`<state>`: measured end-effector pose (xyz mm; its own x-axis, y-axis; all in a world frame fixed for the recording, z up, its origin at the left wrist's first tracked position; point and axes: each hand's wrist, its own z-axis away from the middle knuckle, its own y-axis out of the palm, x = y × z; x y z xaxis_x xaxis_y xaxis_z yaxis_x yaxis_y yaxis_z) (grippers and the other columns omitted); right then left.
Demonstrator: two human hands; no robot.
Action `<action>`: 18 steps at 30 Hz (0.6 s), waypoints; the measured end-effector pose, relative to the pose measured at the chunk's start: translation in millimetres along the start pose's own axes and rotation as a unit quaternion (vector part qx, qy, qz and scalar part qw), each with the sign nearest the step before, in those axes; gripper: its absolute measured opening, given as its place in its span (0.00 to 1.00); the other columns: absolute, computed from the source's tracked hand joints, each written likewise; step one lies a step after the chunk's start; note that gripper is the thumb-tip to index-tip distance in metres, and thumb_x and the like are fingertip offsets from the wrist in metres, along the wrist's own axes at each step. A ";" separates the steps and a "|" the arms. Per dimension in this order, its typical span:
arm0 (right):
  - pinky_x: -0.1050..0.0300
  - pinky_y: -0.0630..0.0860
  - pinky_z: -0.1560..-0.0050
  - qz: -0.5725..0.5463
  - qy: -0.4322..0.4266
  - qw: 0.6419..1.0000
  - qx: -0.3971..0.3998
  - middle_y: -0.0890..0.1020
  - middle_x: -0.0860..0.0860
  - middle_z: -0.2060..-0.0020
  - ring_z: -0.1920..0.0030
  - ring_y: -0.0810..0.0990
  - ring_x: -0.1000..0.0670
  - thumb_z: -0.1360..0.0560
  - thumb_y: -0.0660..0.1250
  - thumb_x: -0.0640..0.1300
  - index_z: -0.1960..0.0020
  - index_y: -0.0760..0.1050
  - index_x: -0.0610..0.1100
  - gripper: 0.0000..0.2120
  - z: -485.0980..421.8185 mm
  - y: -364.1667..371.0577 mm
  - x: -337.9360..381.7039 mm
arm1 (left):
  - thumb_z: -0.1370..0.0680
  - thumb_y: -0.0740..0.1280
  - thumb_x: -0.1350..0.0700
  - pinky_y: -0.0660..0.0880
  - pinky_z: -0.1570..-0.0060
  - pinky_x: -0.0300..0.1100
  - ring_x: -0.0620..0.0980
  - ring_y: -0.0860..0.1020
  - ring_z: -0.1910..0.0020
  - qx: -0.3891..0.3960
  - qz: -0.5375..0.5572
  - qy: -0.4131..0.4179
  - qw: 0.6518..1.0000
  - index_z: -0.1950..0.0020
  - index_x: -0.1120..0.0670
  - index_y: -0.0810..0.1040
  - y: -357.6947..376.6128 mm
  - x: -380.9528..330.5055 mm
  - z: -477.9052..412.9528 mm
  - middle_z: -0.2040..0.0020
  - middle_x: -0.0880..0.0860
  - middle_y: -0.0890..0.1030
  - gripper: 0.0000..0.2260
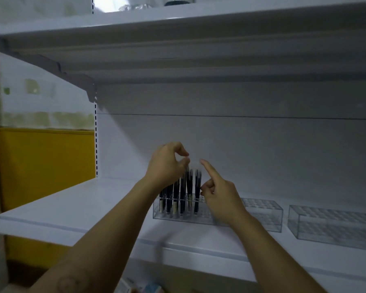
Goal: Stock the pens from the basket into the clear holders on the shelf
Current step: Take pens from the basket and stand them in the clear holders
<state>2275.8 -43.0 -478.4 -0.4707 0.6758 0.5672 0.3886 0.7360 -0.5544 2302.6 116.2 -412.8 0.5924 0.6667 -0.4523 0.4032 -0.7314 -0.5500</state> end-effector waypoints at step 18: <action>0.56 0.77 0.53 0.034 0.036 0.997 0.061 0.79 0.49 0.55 0.57 0.78 0.49 0.22 0.62 0.35 0.23 0.47 0.63 0.39 -0.3 -6.3 13.7 | 0.23 0.66 0.51 0.60 0.29 0.49 0.51 0.71 0.37 0.037 -0.137 0.073 0.987 0.41 0.48 0.78 5.2 -4.8 6.0 0.38 0.50 0.76 0.10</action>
<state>2267.1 -38.4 -467.0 -0.3862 0.7291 0.5651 0.3160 0.6801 -0.6615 2297.7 110.0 -417.6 0.5638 0.8068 -0.1767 0.5141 -0.5103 -0.6895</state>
